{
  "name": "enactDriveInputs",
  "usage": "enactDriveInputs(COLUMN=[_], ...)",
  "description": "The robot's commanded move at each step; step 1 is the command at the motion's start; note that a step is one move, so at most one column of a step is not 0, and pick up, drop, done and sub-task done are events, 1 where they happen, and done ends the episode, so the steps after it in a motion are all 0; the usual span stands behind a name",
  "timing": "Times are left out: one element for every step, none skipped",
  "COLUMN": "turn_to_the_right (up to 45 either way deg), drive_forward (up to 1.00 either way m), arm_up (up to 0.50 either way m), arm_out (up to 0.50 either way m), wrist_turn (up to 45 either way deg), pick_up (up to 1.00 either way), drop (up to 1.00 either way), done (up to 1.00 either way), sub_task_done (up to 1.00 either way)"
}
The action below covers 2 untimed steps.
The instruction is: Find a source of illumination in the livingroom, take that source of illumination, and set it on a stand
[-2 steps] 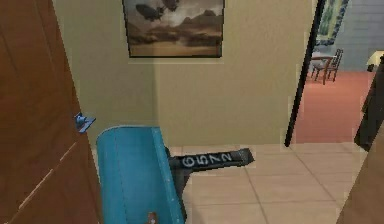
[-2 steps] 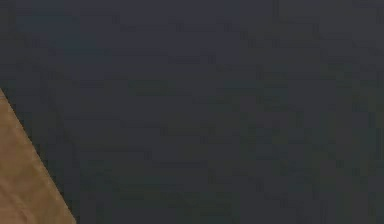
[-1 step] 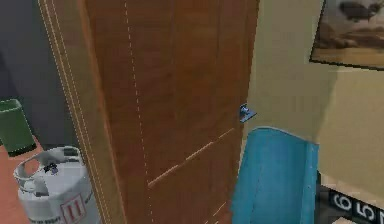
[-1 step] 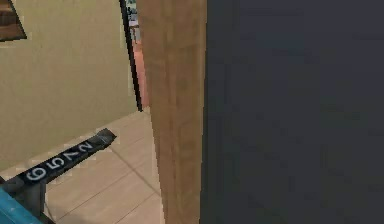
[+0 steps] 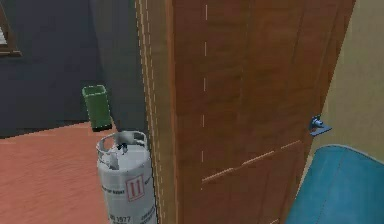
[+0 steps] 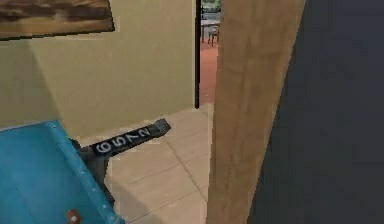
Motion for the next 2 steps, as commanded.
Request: enactDriveInputs(turn_to_the_right=[0.0,45.0], drive_forward=[0.10,0.00], arm_up=[0.00,0.00], arm_out=[0.00,0.00], wrist_turn=[0.0,0.0], pick_up=[0.00,0.00], drop=[0.00,0.00], done=[0.00,0.00], sub_task_done=[0.00,0.00])
